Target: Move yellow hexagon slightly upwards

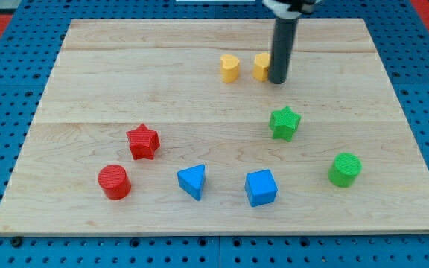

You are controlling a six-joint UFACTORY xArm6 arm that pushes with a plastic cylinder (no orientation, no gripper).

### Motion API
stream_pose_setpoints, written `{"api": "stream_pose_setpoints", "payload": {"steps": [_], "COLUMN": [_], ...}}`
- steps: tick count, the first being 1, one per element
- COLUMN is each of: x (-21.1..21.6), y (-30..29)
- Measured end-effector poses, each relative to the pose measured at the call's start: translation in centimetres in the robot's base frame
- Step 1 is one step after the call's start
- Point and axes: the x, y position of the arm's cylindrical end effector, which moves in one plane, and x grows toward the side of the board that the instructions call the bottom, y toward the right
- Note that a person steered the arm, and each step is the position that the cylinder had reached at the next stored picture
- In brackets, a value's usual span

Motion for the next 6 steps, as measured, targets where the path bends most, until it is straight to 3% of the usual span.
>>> {"api": "stream_pose_setpoints", "payload": {"steps": [1,3,4,5,6], "x": [-2.2,1.6,0.1,-2.7,-5.2], "y": [-1.3,-2.2,-5.6,-4.7,0.5]}}
